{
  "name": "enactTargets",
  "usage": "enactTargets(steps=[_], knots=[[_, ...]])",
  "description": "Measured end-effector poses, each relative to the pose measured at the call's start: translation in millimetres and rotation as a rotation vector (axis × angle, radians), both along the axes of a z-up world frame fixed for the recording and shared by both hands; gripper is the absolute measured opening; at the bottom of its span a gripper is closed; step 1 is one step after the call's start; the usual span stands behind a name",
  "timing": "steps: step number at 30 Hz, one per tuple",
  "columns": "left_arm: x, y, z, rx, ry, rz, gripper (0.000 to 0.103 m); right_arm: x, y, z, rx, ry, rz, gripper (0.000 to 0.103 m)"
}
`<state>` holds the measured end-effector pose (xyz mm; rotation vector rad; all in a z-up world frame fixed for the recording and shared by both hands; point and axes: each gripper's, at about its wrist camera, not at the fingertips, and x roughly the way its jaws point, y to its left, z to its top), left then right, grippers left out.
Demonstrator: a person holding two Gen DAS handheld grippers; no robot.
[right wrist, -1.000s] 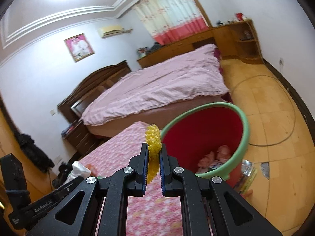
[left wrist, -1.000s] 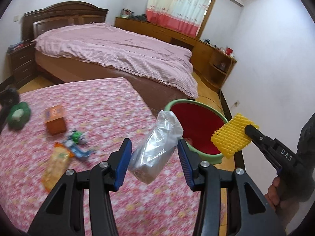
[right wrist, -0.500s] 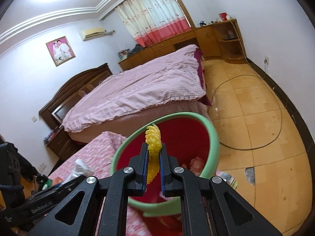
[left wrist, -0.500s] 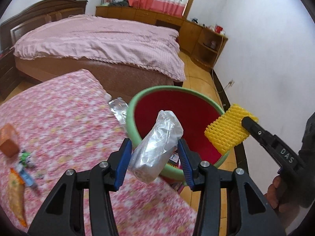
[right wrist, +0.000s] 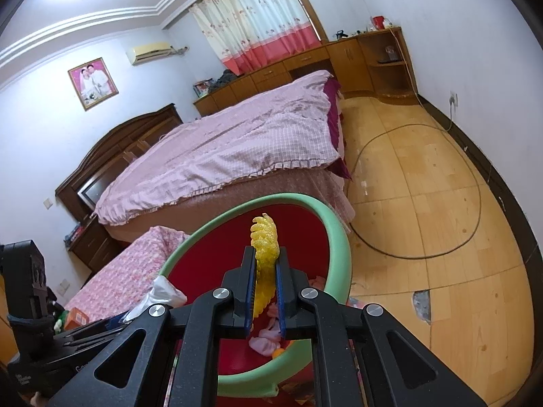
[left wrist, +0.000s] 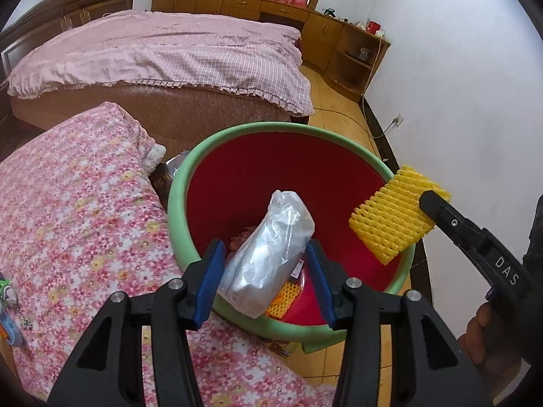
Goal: Collect trash
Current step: 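Drop the clear bag into the bucket with the left tool while the right tool drops the net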
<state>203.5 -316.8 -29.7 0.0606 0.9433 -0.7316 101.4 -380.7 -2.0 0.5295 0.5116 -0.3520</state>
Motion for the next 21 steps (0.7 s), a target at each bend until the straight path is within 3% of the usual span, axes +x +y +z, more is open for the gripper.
enactTargets(steps=[5, 10, 13, 21], knots=[[5, -2, -2, -0.006, 0.007, 0.009, 0.058, 5, -1, -5, 0.022, 0.017, 0.006, 0.013], [1, 3, 2, -0.003, -0.006, 0.015, 0.058, 6, -1, -9, 0.035, 0.03, 0.014, 0.014], [-1, 8, 3, -0.007, -0.004, 0.023, 0.058, 5, -3, -10, 0.047, 0.038, 0.02, 0.024], [-9, 40, 12, -0.01, -0.016, 0.077, 0.058, 1, 3, -7, 0.059, 0.033, 0.023, 0.026]])
